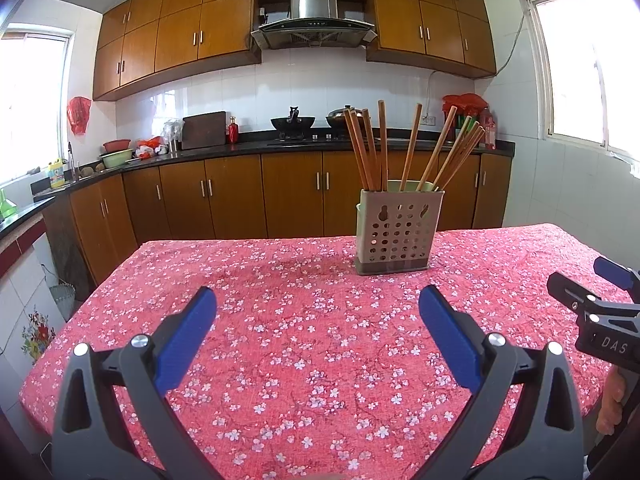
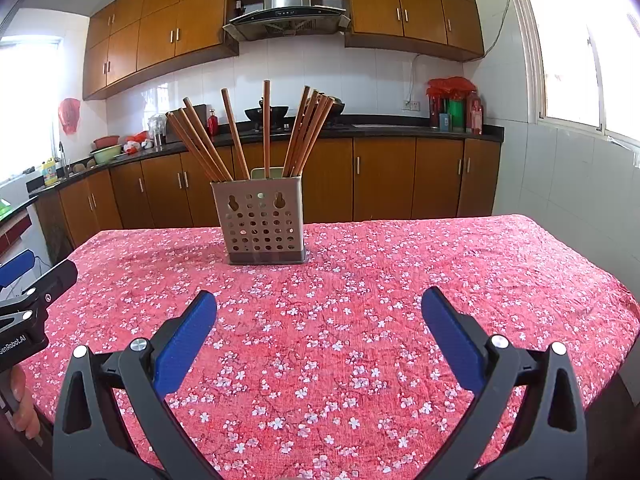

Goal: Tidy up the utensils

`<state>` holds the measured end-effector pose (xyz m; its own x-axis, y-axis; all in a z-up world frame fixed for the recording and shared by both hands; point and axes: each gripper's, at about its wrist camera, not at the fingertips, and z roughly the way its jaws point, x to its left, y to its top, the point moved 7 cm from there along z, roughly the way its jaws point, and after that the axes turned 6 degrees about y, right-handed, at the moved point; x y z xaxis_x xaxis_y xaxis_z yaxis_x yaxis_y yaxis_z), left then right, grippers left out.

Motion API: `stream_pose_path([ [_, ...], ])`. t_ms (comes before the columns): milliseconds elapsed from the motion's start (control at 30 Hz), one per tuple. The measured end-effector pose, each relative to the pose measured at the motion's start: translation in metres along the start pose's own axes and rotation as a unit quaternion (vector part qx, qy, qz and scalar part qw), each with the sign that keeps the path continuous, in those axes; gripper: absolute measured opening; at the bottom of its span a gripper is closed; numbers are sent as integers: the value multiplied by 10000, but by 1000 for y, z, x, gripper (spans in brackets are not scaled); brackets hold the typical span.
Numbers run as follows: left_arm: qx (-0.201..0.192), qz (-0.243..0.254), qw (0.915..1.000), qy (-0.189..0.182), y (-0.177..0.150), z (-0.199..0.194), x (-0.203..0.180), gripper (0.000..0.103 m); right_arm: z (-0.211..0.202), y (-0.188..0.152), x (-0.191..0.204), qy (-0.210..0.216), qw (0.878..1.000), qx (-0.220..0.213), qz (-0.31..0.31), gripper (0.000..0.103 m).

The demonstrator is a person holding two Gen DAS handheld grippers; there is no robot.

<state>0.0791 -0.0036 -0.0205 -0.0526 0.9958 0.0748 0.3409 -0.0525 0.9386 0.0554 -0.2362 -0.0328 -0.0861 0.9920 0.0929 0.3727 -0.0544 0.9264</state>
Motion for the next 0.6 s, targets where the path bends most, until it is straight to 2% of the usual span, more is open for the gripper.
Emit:
stream_pose_path([
  [600, 13, -7, 10000, 5, -1, 1, 1, 99, 0, 0, -1, 6, 10000, 11, 5, 101],
])
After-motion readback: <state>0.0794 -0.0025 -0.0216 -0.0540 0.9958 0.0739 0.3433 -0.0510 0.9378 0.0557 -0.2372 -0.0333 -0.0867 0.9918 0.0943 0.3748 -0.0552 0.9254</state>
